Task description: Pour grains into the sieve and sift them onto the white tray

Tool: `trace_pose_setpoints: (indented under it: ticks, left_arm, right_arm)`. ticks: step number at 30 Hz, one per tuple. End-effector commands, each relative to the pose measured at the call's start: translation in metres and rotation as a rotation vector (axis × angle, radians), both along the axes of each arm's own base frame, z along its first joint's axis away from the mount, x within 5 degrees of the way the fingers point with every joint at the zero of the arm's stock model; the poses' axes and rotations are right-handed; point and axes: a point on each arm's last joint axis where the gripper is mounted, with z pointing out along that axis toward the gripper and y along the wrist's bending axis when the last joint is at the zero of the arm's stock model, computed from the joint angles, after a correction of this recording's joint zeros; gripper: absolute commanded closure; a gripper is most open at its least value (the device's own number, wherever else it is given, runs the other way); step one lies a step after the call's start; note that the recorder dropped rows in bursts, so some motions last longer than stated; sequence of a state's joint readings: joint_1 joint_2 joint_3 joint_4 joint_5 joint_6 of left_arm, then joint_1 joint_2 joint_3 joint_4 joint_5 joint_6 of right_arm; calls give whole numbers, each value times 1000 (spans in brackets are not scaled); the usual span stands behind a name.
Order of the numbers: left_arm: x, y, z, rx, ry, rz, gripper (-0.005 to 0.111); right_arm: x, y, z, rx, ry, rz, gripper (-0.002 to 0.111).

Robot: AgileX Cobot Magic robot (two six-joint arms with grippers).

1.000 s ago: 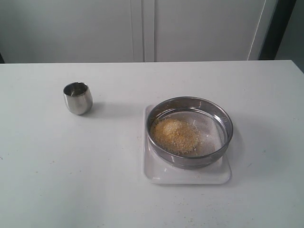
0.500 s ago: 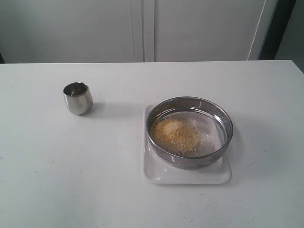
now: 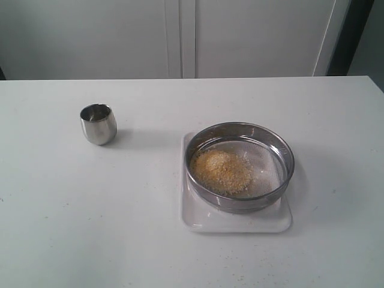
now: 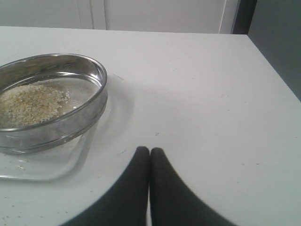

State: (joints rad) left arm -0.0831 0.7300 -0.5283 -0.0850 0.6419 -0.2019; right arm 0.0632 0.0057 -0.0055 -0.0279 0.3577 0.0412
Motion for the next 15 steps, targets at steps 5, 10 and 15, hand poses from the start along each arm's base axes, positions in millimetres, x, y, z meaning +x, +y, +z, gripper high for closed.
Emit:
trace_pose_setpoints:
  ticks: [5,10,15]
  left_arm:
    - [-2,0,-1,-10,5,3,107]
    - [-2,0,-1,-10,5,3,107]
    - [-2,0,-1,-10,5,3,107]
  right_arm:
    - [3,0,21,10,-248,2,108]
    - [2,1,34,19,-394,6,108]
    - [1,1,42,24,-483,8,108]
